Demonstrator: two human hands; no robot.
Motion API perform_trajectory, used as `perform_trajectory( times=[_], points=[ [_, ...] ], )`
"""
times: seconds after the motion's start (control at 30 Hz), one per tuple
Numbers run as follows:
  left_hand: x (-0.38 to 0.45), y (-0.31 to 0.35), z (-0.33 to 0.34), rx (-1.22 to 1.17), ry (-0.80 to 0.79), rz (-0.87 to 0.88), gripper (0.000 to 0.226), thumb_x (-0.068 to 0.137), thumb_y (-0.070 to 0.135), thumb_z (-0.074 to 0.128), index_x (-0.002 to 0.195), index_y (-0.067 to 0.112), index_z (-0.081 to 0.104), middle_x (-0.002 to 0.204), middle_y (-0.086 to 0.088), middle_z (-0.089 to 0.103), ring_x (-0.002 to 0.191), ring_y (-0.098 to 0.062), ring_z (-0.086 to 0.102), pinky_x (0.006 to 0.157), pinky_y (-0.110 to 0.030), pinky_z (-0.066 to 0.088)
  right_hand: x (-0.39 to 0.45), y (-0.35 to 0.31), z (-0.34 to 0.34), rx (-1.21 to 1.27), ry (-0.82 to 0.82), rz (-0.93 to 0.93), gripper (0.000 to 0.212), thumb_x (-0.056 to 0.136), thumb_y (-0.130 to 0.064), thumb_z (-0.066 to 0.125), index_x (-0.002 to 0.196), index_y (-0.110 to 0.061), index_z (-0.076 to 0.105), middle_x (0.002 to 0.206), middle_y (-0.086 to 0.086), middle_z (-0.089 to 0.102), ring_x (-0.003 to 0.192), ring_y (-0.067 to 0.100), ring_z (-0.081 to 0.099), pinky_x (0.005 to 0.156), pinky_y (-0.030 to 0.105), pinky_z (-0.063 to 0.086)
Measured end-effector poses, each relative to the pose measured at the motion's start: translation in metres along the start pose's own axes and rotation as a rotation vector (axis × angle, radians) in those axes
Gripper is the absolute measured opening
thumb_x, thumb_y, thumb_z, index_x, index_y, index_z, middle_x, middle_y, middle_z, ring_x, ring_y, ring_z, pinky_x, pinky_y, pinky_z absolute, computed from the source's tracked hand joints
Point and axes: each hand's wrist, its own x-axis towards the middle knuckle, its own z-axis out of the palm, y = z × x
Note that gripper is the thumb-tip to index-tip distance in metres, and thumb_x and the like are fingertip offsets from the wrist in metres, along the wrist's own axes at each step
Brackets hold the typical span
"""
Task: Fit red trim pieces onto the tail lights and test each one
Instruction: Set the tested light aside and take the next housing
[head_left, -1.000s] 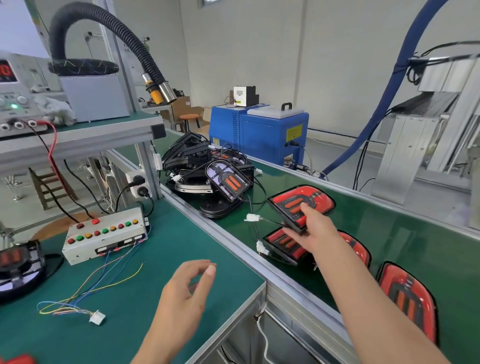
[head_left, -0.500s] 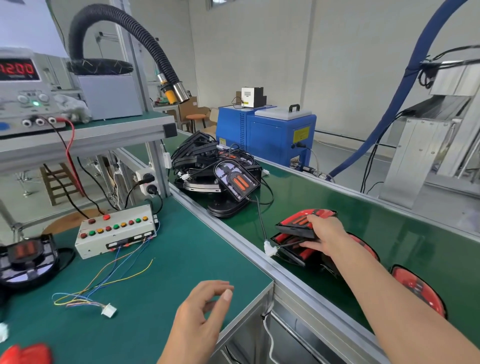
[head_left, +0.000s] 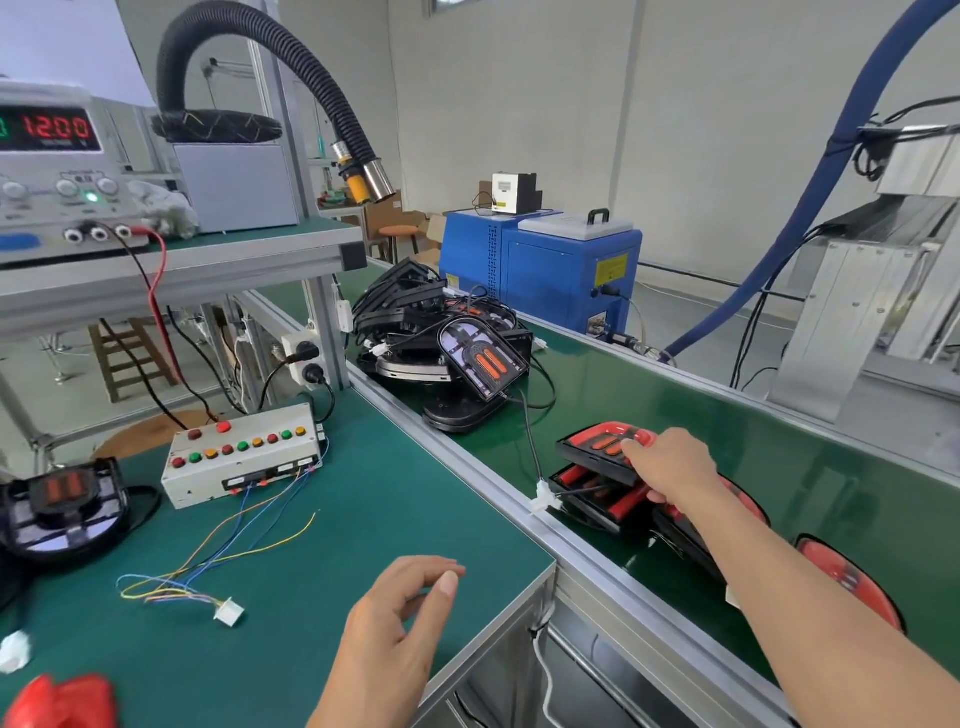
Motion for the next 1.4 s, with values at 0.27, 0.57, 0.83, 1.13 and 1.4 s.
perform_trajectory(
  times=[0.27, 0.57, 0.83, 1.13, 1.4],
  points=[
    [-0.004, -0.002, -0.009, -0.018, 0.02, -0.025, 0.024, 0.098, 0.012, 0.06, 0.089, 0.025, 0.079, 0.101, 0.017, 0.073, 0.104, -0.003, 0.066, 0.084, -0.008, 0.045, -0.008, -0.013, -0.003, -0.108, 0.05, 0.028, 0.079, 0.095, -0.068, 0.046, 0.138, -0.002, 0.047, 0.134, 0.026, 0.052, 0.115, 0.045, 0.058, 0.094, 0.046, 0.05],
    [0.005, -0.01, -0.043, 0.041, 0.154, -0.177, 0.018, 0.099, 0.022, 0.063, 0.089, 0.029, 0.076, 0.094, 0.025, 0.07, 0.094, 0.004, 0.065, 0.076, -0.005, 0.043, -0.089, -0.062, 0.015, 0.152, 0.273, -0.486, 0.048, 0.099, -0.046, 0.056, 0.136, -0.016, 0.058, 0.107, 0.002, 0.058, 0.08, 0.016, 0.055, 0.078, 0.036, 0.042],
    [0.011, -0.03, -0.115, 0.158, 0.361, -0.296, 0.019, 0.097, 0.03, 0.062, 0.082, 0.026, 0.073, 0.071, 0.009, 0.068, 0.063, -0.003, 0.056, 0.063, -0.013, 0.043, -0.187, -0.116, 0.156, 0.268, -0.406, -0.717, 0.023, 0.096, -0.033, 0.068, 0.117, -0.024, 0.071, 0.066, -0.004, 0.061, 0.062, 0.006, 0.055, 0.069, 0.022, 0.044],
    [0.008, -0.048, -0.239, 0.277, 0.726, -0.437, 0.015, 0.091, 0.024, 0.063, 0.078, 0.029, 0.069, 0.073, 0.011, 0.072, 0.074, -0.008, 0.072, 0.075, -0.026, 0.054, -0.215, -0.141, 0.227, 0.351, -0.466, -0.525, 0.013, 0.099, -0.029, 0.06, 0.101, -0.031, 0.073, 0.076, -0.012, 0.069, 0.085, 0.019, 0.062, 0.081, 0.034, 0.044],
    [-0.002, -0.088, -0.368, 0.21, 1.231, -0.638, 0.048, 0.091, 0.032, 0.059, 0.111, -0.012, 0.057, 0.079, -0.015, 0.059, 0.105, -0.047, 0.06, 0.074, -0.047, 0.052, -0.218, -0.149, 0.236, 0.345, -0.359, -0.544, 0.031, 0.088, -0.016, 0.074, 0.067, -0.036, 0.067, 0.059, -0.016, 0.065, 0.066, 0.004, 0.061, 0.069, 0.026, 0.044]
  ],
)
